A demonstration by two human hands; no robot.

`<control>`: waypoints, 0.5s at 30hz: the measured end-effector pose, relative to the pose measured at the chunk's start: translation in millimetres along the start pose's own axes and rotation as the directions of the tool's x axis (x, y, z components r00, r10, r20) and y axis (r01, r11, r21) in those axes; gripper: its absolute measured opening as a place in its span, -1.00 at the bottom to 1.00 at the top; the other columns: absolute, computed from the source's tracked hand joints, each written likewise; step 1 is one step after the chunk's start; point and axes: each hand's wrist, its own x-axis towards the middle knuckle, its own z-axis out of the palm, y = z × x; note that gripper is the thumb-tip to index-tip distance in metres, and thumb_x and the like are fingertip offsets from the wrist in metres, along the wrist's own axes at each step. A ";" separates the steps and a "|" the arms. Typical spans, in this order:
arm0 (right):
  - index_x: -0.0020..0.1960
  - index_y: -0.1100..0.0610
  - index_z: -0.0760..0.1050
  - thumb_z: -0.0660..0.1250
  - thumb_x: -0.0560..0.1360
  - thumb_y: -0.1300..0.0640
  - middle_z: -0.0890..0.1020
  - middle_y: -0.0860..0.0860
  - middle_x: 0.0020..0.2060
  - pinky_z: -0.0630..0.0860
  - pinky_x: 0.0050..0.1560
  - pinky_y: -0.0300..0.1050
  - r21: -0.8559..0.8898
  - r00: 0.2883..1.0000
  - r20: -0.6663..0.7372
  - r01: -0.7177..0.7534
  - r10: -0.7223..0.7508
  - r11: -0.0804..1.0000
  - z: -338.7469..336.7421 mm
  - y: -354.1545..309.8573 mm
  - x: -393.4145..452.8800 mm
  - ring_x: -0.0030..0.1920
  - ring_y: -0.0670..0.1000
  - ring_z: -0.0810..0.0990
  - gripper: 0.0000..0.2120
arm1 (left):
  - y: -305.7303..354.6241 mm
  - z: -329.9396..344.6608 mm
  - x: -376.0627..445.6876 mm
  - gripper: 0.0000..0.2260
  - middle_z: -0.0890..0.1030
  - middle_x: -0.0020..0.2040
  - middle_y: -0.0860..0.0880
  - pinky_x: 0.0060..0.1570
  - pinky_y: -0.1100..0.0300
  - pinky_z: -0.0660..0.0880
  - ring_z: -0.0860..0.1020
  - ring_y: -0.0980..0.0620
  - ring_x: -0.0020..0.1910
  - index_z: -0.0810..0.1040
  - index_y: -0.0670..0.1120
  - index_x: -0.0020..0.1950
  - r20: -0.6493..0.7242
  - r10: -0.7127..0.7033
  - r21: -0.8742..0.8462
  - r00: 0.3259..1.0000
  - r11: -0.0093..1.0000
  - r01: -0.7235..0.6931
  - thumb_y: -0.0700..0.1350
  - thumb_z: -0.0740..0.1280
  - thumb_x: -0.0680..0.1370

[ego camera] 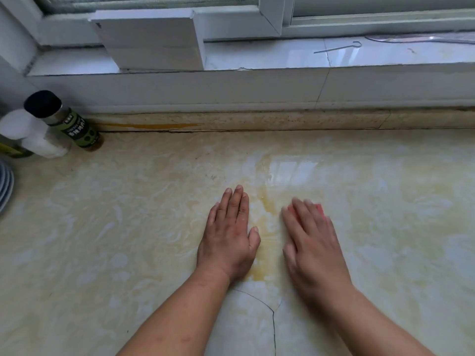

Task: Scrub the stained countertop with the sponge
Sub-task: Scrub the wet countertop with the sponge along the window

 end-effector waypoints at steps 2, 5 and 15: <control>0.60 0.01 0.21 0.07 0.49 0.00 0.08 -0.04 0.63 -0.01 0.55 0.12 0.028 1.000 -0.007 -0.003 0.003 1.000 11.1 -2.7 -41.3 0.63 0.07 -0.03 -0.34 | 0.2 0.5 0.6 -0.26 -0.42 0.66 0.04 0.54 0.10 -0.42 -0.45 0.09 0.61 -0.33 -0.03 0.68 -0.002 0.003 -0.004 1.000 1.000 -0.003 0.21 -0.28 0.53; 0.60 0.03 0.22 0.08 0.49 0.00 0.07 -0.03 0.64 -0.05 0.55 0.10 0.016 0.998 0.025 0.051 -0.052 0.999 20.8 -16.0 -46.4 0.63 0.08 -0.03 -0.34 | -0.1 1.3 0.9 -0.24 -0.42 0.66 0.03 0.57 0.09 -0.39 -0.45 0.08 0.61 -0.31 -0.04 0.69 0.001 0.003 -0.014 1.000 1.000 -0.003 0.21 -0.28 0.52; 0.64 -0.06 0.07 -0.07 0.51 -0.09 -0.05 -0.10 0.64 -0.07 0.60 0.12 0.011 0.994 0.083 0.070 -0.071 0.997 10.9 -27.5 -2.5 0.62 -0.04 -0.24 -0.32 | -3.8 5.4 2.7 -0.31 -0.39 0.68 -0.02 0.60 0.04 -0.36 -0.42 0.04 0.63 -0.28 -0.07 0.69 -0.001 -0.010 -0.037 1.000 0.999 0.010 0.18 -0.15 0.64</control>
